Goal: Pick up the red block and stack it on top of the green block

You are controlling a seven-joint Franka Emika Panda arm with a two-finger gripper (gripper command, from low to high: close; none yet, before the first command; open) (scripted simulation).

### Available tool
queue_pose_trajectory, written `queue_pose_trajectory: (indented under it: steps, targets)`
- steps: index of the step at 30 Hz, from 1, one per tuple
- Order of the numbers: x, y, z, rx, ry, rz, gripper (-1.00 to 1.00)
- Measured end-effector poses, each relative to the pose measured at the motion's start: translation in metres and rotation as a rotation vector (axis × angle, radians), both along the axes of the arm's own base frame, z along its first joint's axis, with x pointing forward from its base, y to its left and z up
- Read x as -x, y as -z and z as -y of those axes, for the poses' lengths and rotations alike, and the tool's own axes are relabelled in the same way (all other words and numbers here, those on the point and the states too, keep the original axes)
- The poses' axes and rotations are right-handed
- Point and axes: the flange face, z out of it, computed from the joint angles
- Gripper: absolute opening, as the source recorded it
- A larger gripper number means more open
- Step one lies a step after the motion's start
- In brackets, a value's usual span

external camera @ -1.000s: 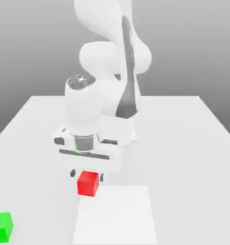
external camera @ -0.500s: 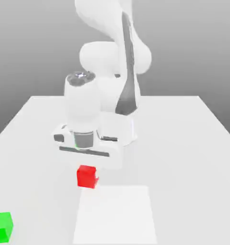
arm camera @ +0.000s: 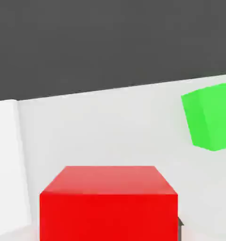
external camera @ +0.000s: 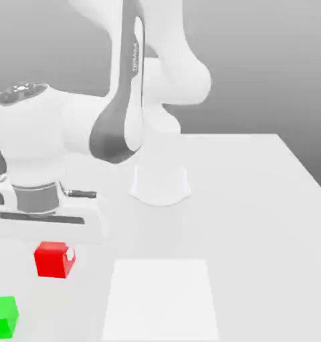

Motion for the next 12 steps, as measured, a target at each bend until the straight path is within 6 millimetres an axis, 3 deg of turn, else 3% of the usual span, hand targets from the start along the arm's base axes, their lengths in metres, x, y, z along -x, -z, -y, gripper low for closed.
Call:
queue_pose_trajectory:
  steps: [4,6,8,9,12]
  targets:
    - [-0.02,-0.006,0.05,0.005,-0.034,-0.002,-1.0]
    - [-0.024,0.009,0.064,0.007,-0.042,-0.003,-1.0]
    - [-0.025,0.037,0.067,0.008,-0.044,-0.004,-1.0]
    - [-0.025,0.049,0.067,0.008,-0.044,-0.004,1.0]
    - [-0.025,0.049,0.067,0.008,-0.044,-0.004,1.0]
